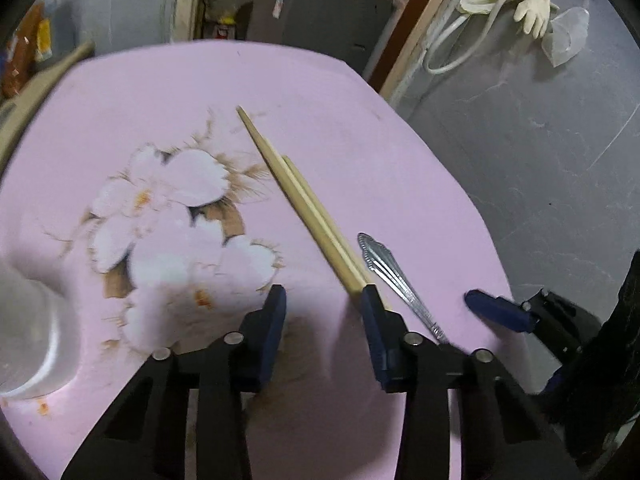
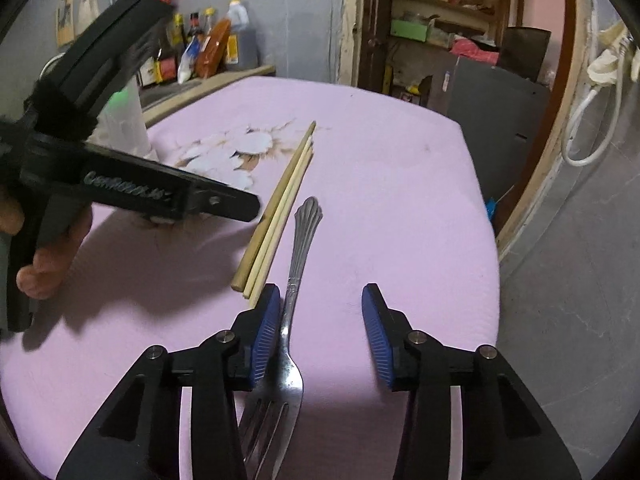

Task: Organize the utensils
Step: 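Grasp a steel fork with the right tool while the left tool grasps a wooden chopstick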

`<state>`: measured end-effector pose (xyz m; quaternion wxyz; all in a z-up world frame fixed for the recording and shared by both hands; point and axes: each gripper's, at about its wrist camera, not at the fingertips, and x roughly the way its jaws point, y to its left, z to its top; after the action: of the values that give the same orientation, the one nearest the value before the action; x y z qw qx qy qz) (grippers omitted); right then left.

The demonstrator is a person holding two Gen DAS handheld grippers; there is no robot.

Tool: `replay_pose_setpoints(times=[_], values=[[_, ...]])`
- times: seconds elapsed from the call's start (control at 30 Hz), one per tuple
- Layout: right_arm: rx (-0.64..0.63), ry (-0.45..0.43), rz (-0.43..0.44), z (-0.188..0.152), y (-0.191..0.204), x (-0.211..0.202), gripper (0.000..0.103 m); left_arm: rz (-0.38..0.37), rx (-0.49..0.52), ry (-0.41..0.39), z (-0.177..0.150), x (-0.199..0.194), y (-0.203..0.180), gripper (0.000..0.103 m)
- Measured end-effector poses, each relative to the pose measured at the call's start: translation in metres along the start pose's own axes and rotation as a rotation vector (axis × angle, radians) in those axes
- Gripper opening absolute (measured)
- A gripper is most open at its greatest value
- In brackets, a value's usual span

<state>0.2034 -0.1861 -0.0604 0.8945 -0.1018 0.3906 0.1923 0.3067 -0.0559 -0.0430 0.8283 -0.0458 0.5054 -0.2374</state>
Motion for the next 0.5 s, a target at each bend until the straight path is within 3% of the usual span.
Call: replay_pose_setpoints(times=[0.13, 0.33, 0.5], values=[[-0.039, 0.012, -0.019, 0.001, 0.003, 0.002, 0.033, -0.03, -0.027, 0.015, 0.011, 0.005, 0.007, 0.023], [-0.024, 0.005, -0.043, 0.005, -0.008, 0.006, 0.008, -0.045, -0.072, 0.037, 0.029, 0.012, 0.016, 0.011], [-0.002, -0.003, -0.038, 0.008, -0.014, 0.007, 0.004, -0.057, -0.117, 0.048, 0.039, 0.015, 0.019, 0.01]])
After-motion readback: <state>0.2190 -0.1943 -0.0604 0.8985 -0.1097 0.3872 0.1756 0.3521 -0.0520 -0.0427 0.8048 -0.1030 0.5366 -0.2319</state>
